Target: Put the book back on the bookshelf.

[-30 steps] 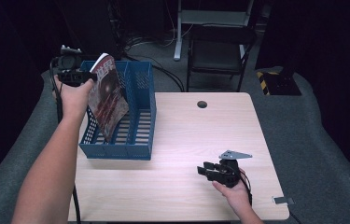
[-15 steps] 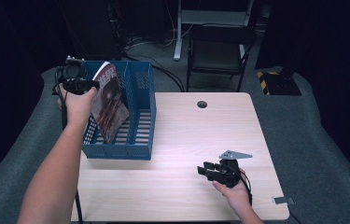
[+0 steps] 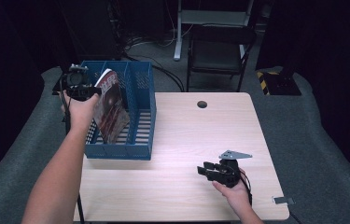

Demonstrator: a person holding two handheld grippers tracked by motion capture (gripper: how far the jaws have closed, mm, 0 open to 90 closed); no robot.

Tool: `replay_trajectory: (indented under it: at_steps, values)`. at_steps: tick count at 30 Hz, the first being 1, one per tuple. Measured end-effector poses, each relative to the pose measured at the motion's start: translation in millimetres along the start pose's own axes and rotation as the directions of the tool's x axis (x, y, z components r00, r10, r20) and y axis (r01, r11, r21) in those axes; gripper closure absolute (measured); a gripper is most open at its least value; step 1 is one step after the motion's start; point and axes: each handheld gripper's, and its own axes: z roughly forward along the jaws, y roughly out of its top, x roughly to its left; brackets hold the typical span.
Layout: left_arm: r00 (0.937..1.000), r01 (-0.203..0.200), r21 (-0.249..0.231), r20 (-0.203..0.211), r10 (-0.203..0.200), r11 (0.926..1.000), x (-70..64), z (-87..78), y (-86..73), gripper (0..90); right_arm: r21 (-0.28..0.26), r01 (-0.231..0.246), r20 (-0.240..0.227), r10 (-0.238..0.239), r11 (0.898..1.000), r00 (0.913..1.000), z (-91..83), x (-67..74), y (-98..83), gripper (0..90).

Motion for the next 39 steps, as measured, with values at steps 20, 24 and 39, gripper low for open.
replay_trajectory:
  at_steps: [20,24,39]
  values:
    - [0.9974,-0.052,0.056,0.053,0.049,0.9971,-3.6,-4.2,-4.8,73.4,0.002,-0.008,0.001,0.008,1.0,1.0,-0.9,0.5,-0.1,57.1]
    - [0.9978,-0.044,0.06,0.053,0.041,0.9972,-2.9,-5.5,-5.6,69.6,0.003,-0.002,0.0,0.002,1.0,1.0,-0.4,0.6,-0.2,56.9]
    - [0.993,-0.074,0.098,0.1,0.064,0.9925,0.8,-14.5,-7.6,55.6,0.0,-0.003,0.002,0.003,1.0,1.0,0.3,0.7,-0.8,56.6]
